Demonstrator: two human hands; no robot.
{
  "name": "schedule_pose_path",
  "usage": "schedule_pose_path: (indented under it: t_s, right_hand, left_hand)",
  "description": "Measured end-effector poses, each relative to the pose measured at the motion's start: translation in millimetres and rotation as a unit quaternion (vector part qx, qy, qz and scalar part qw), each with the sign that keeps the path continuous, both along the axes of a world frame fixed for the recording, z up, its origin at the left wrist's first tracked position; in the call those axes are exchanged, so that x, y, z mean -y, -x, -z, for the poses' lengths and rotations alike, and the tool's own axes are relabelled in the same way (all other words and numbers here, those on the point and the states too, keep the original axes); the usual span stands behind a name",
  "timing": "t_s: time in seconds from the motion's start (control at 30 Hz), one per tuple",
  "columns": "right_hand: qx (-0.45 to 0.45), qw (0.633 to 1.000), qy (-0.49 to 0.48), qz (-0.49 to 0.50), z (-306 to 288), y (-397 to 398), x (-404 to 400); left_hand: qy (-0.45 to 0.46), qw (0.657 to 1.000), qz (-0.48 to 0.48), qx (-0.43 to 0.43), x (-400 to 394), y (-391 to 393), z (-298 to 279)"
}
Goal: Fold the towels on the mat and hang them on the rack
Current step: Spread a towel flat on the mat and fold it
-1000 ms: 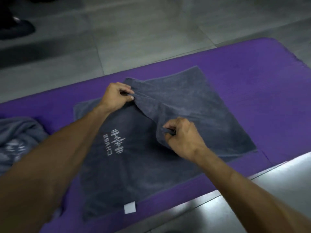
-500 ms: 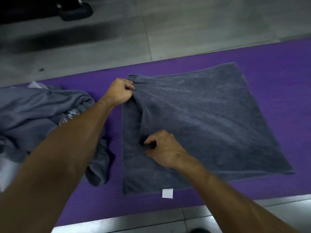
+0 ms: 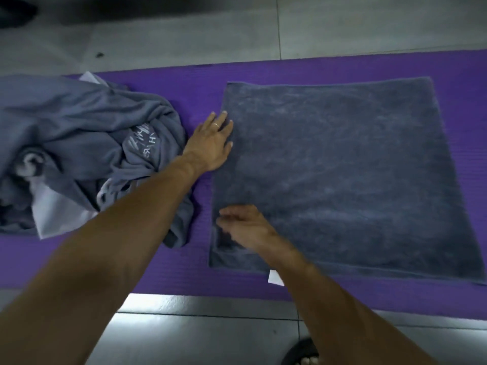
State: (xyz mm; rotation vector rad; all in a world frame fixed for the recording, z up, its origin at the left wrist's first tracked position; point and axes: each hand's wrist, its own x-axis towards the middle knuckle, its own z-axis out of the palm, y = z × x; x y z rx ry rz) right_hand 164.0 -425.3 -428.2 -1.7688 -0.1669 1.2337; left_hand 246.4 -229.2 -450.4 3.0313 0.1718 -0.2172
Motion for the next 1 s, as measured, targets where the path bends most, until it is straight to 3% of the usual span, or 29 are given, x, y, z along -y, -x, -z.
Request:
schedule_pose_path:
  t_s: [0.1,0.2,0.33,0.47,0.57,0.83,1.0]
  right_hand:
    - [0.085,0.996,-0.02,0.026,-3.4,-6.4,31.5]
    - [0.246,0.967,0.043,0.038,-2.8,-11.5,88.9]
    - [0.427,0.898,0.095,-0.045,0.4,-8.5,154.3]
    - [0.58,0.781,0.113,-0.202,11.8,-8.7,183.0]
    - [0.621,0.743,0.139,-0.205,16.6,-9.6,188.3]
    - [0.614,0.768,0.115,-0.141,11.5,-5.6,195.4]
    - [0.65,0.732,0.09,-0.185,16.6,1.1,211.0]
  left_hand:
    - [0.035,0.996,0.058,0.054,31.6,68.2,-8.3]
    - [0.056,0.982,0.133,0.118,77.9,139.9,-14.3]
    - [0.014,0.972,0.22,0.081,122.4,178.8,-10.7]
    - [-0.012,0.973,0.212,0.094,126.9,171.8,-7.3]
    - [-0.018,0.971,0.214,0.102,130.2,170.6,-7.4]
    - [-0.003,0.974,0.184,0.133,155.4,162.3,-9.7]
    - [-0.013,0.965,0.231,0.124,147.2,174.5,-17.9]
